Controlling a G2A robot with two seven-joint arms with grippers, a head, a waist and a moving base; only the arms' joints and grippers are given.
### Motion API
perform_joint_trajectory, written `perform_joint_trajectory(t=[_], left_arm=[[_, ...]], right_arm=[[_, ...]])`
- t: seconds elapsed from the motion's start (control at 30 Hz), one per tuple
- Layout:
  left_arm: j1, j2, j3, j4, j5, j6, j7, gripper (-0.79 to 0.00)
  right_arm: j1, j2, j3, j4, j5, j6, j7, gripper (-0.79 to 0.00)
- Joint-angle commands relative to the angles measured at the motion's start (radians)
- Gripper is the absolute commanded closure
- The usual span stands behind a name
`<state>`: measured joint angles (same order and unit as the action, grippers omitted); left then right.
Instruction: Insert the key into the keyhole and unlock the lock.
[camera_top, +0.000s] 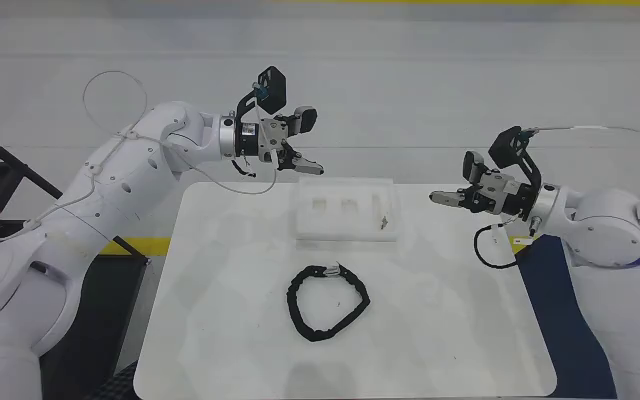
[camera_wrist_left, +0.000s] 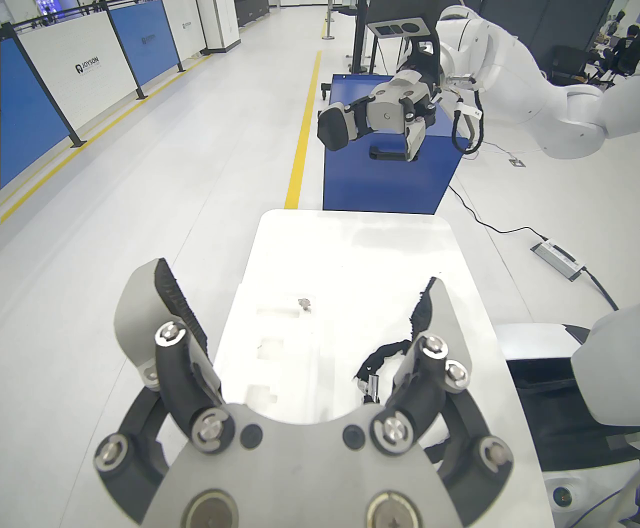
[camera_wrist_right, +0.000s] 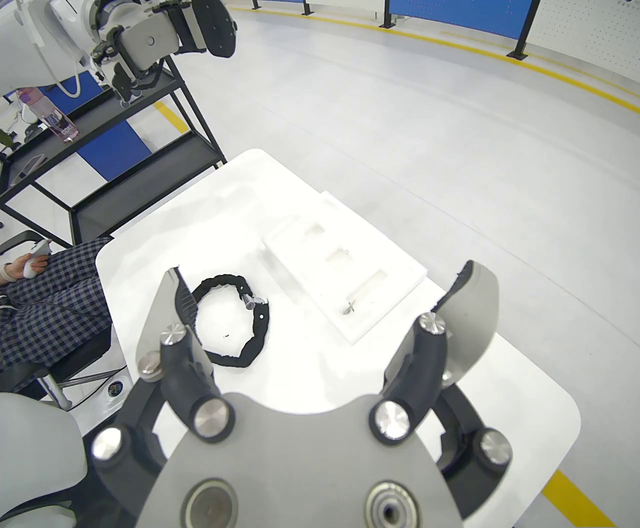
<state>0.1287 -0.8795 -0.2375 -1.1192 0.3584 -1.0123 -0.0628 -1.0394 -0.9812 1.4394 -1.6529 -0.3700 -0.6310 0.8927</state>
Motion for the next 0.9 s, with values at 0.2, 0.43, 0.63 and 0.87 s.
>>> perform_joint_trajectory(t=[0.2, 0.43, 0.63, 0.87], left_arm=[[0.0, 0.0, 0.0, 0.0, 0.0, 0.0, 0.0, -0.785], [0.0, 0.0, 0.0, 0.0, 0.0, 0.0, 0.0, -0.785], [0.0, 0.0, 0.0, 0.0, 0.0, 0.0, 0.0, -0.785], [0.0, 0.0, 0.0, 0.0, 0.0, 0.0, 0.0, -0.785]], right_arm=[[0.072, -0.02, -0.134, 0.136, 0.017, 0.086, -0.025, -0.785], [0.203, -0.069, -0.334, 0.337, 0.015, 0.208, -0.041, -0.785], [0.296, -0.126, -0.503, 0.49, 0.031, 0.287, -0.028, -0.785], [0.396, -0.201, -0.666, 0.657, 0.018, 0.37, -0.018, -0.785]])
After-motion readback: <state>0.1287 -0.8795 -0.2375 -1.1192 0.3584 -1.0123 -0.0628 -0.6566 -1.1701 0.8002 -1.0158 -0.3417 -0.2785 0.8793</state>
